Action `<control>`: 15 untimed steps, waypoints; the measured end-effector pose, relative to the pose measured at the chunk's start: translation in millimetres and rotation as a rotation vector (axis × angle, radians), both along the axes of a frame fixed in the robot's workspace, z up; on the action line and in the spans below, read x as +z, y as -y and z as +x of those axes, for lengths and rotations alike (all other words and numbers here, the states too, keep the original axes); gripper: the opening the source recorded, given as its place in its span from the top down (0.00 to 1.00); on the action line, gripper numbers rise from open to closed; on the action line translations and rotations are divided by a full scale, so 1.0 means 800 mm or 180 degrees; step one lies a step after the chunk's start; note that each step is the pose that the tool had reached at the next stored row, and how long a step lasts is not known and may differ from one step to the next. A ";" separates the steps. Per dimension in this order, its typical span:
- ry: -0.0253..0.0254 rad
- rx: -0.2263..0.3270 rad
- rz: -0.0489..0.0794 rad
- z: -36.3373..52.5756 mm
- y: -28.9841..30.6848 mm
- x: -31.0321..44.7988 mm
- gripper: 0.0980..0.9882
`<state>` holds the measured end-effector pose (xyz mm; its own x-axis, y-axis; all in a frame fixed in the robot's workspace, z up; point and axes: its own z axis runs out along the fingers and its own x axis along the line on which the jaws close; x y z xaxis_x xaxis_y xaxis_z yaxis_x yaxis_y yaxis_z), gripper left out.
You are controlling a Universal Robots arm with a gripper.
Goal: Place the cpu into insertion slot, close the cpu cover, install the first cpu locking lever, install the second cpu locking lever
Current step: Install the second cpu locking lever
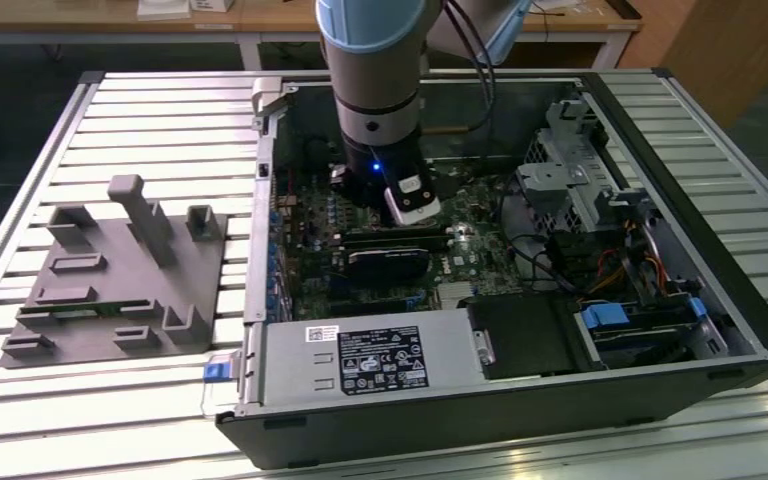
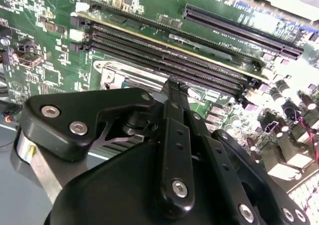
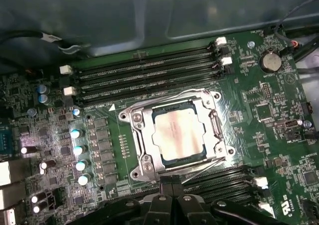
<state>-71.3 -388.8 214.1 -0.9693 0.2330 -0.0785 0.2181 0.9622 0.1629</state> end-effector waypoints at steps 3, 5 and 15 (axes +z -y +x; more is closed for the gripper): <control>0.0000 0.0000 0.0031 0.000 0.0057 -0.0010 0.99; 0.0000 0.0000 0.0042 -0.001 0.0084 -0.0015 0.99; 0.0000 0.0000 0.0190 -0.010 0.0142 -0.0094 0.99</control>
<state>-79.2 -400.1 206.6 -0.9693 0.2374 -0.0644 0.2182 0.9508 0.2199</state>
